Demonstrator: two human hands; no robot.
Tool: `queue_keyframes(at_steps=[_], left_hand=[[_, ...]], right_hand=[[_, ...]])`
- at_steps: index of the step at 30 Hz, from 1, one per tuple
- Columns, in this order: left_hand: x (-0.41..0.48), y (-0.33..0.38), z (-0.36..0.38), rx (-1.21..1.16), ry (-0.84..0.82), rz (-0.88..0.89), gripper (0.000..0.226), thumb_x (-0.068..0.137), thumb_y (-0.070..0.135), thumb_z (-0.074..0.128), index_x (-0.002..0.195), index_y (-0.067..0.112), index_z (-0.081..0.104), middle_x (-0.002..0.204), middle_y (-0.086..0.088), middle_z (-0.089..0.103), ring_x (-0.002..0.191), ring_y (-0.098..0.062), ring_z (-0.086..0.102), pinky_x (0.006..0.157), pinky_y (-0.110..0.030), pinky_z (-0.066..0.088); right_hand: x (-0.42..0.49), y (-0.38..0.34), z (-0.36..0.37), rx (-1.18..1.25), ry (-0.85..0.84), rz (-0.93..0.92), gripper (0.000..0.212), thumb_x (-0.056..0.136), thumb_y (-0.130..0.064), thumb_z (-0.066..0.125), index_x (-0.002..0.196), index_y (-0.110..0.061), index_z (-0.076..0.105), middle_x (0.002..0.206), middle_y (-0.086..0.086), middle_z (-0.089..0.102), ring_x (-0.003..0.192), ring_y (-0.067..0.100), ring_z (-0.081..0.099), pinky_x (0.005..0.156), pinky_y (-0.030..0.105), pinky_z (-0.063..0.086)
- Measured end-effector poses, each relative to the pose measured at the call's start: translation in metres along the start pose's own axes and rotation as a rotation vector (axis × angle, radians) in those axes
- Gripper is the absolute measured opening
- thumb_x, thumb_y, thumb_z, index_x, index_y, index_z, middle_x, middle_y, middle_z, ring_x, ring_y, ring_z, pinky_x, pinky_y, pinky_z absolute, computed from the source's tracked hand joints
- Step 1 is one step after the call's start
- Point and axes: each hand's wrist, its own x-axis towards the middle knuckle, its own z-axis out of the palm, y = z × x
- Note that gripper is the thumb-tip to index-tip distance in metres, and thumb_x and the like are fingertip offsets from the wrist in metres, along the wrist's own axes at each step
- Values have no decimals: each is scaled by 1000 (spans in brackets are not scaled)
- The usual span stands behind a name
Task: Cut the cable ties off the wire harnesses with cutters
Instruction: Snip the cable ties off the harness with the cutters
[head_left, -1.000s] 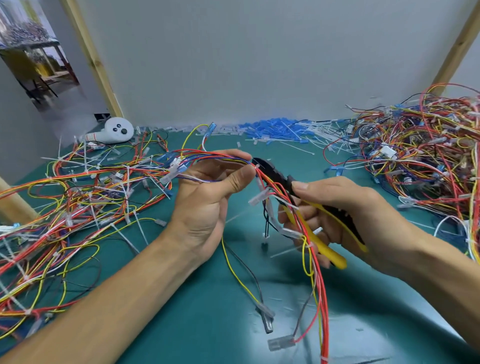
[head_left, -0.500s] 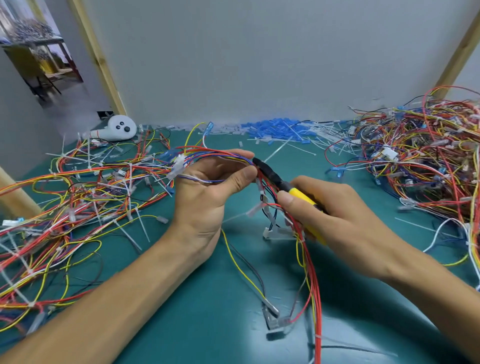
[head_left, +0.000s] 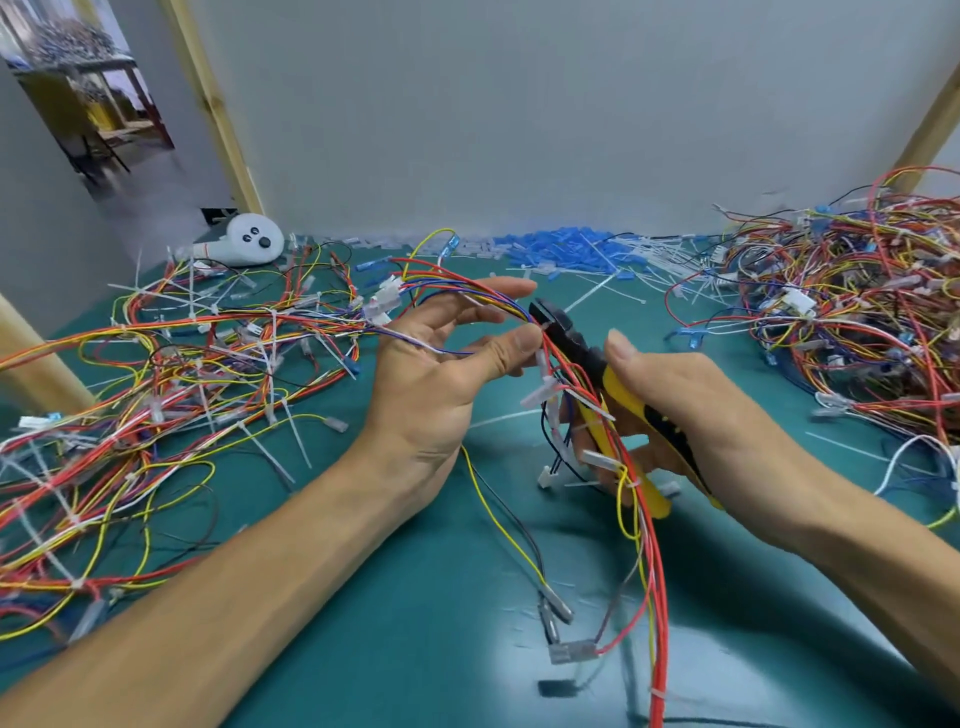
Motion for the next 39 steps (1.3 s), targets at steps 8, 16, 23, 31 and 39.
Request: queue_keyframes(at_steps=[8,16,23,31,39], left_hand=[[0,-2,-1,36,-9,36,33,70,9,77,99,0,66,100,-11,69,74,-16,65,68,-28,50],[-1,-5,0,58,-53,95,24,76,0,76,95,13,68,91,11,74,68,-13,63,69,-22,51],[0,-5,-1,185,-27,123,29,84,-7,76,101,13,64,88,8,70,66,-22,59,69,-26,52],[-5,-3,-1,166,-35,1,37,97,35,64,74,5,62,63,-14,55,47,-26,47,42,-27,36],[-1,0,-2,201,29,-123,50,101,22,49,51,20,51,44,-8,41,36,-19,28,38,-21,22]], right_hand=[[-11,5,0,-161,2,-237,65,100,-61,42,80,0,53,67,11,53,59,19,53,56,32,49],[-12,13,3,-342,72,-225,68,98,-72,39,78,-8,49,60,1,42,57,25,38,56,47,40],[-7,18,7,-32,-58,-118,61,89,-71,61,74,-16,38,64,-1,30,53,17,27,48,24,29],[-10,18,11,-555,193,-256,47,94,-61,57,74,-21,44,59,-3,49,58,17,43,55,32,36],[-14,20,18,-653,232,-361,48,93,-69,55,77,-29,35,57,-4,44,60,18,42,51,30,32]])
